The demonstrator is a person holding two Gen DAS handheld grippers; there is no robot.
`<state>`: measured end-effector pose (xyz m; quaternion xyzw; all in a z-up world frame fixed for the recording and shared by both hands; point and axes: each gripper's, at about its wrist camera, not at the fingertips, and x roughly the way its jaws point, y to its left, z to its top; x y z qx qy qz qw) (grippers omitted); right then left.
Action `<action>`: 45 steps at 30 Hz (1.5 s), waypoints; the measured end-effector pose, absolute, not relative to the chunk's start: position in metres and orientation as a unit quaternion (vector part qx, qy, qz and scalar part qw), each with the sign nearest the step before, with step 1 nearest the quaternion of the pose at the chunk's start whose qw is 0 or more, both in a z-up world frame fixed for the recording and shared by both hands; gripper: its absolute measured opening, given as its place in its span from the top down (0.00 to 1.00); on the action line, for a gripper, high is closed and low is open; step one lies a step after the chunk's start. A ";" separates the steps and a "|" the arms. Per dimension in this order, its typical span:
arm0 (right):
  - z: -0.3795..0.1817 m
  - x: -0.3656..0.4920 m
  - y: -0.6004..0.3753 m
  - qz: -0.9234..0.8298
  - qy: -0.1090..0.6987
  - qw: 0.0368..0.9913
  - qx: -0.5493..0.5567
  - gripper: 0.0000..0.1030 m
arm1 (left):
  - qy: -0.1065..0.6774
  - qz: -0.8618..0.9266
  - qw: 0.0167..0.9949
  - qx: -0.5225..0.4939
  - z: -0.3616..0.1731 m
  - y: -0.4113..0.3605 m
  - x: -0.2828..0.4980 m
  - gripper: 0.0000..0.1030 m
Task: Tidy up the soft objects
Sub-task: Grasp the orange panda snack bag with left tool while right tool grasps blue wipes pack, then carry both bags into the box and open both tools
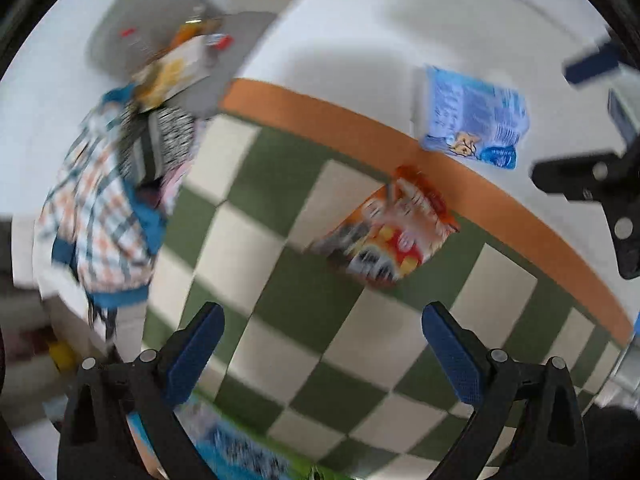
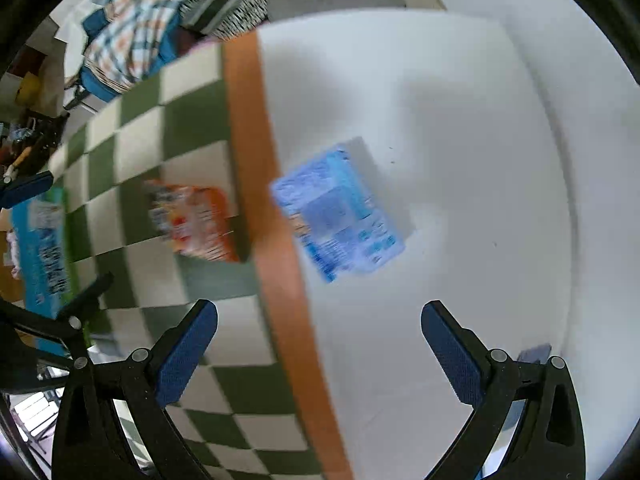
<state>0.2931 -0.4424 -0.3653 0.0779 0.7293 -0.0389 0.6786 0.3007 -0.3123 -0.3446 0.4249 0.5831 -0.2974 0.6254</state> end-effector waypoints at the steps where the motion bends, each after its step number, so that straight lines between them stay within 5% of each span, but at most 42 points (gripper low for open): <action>1: -0.372 0.295 -0.445 -0.036 0.731 0.677 0.077 0.00 | 0.583 -0.307 0.614 0.436 -0.355 -0.321 0.300 0.02; 9: -0.433 0.321 -0.475 -0.019 0.760 0.647 0.060 0.00 | 0.556 -0.325 0.577 0.503 -0.401 -0.352 0.297 0.02; 10: -0.438 0.322 -0.478 -0.015 0.762 0.644 0.064 0.00 | 0.552 -0.327 0.579 0.504 -0.403 -0.352 0.297 0.08; 11: -0.442 0.323 -0.481 -0.012 0.763 0.642 0.070 0.00 | 0.551 -0.330 0.579 0.503 -0.404 -0.352 0.298 0.26; 14: -0.451 0.325 -0.485 0.000 0.763 0.641 0.082 0.05 | 0.573 -0.339 0.575 0.475 -0.402 -0.349 0.303 0.48; 16: -0.452 0.327 -0.488 0.002 0.757 0.645 0.104 0.30 | 0.571 -0.331 0.582 0.475 -0.401 -0.347 0.303 0.49; 25: -0.441 0.324 -0.485 -0.024 0.754 0.647 0.113 0.64 | 0.599 -0.308 0.615 0.409 -0.382 -0.321 0.306 0.51; 35: -0.368 0.298 -0.463 -0.026 0.701 0.692 0.172 0.66 | 0.626 -0.261 0.701 0.219 -0.294 -0.237 0.298 0.51; 45: -0.280 0.247 -0.297 0.052 0.657 0.729 0.186 0.66 | 0.606 -0.201 0.765 0.085 -0.210 -0.089 0.219 0.51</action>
